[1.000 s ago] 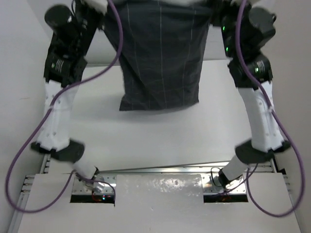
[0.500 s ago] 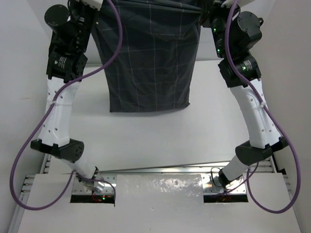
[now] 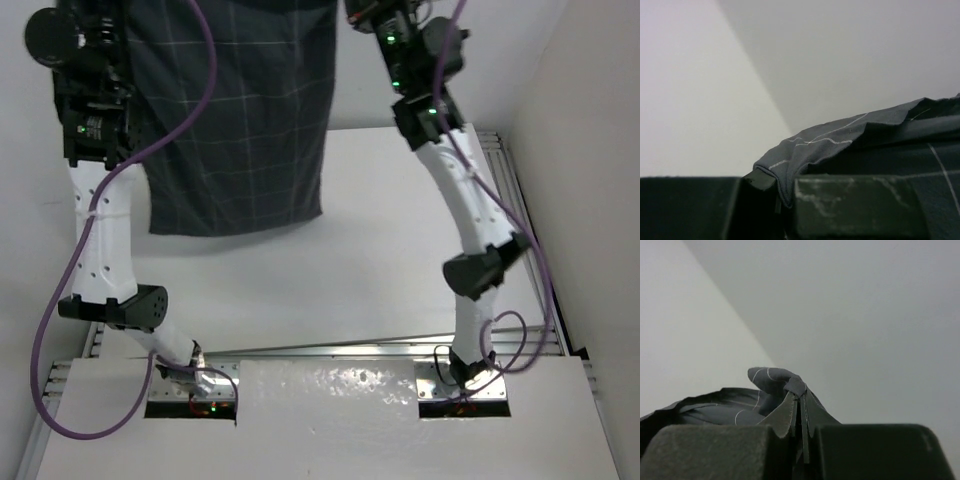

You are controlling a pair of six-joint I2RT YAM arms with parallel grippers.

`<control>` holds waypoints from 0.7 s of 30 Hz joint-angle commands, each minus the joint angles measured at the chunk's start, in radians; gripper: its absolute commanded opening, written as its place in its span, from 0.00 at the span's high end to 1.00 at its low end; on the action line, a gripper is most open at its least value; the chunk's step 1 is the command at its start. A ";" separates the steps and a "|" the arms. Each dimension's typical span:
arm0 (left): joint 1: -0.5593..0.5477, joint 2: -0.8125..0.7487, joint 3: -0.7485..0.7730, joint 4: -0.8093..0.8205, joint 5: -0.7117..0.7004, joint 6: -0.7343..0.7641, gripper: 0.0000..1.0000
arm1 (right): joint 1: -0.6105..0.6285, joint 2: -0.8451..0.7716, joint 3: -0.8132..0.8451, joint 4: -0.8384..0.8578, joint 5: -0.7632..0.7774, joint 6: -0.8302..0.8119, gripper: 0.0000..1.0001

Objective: Put the pillow into the pillowcase

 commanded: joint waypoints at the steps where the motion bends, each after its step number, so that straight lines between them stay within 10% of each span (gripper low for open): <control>1: 0.175 -0.071 0.078 0.298 -0.229 0.088 1.00 | 0.012 0.139 0.124 0.235 0.065 0.205 1.00; 8: 0.191 -0.174 0.032 0.309 -0.091 0.051 1.00 | 0.024 0.107 -0.052 0.285 -0.016 0.188 1.00; 11: 0.189 -0.270 -0.086 0.140 0.128 -0.093 1.00 | -0.026 0.075 -0.158 0.292 -0.096 0.181 1.00; 16: 0.188 -0.457 -0.480 -0.189 0.874 -0.318 1.00 | -0.158 0.017 -0.498 0.320 -0.292 0.155 1.00; 21: -0.059 -0.505 -0.725 -0.410 0.984 -0.440 1.00 | -0.313 0.003 -0.789 0.254 -0.528 0.132 1.00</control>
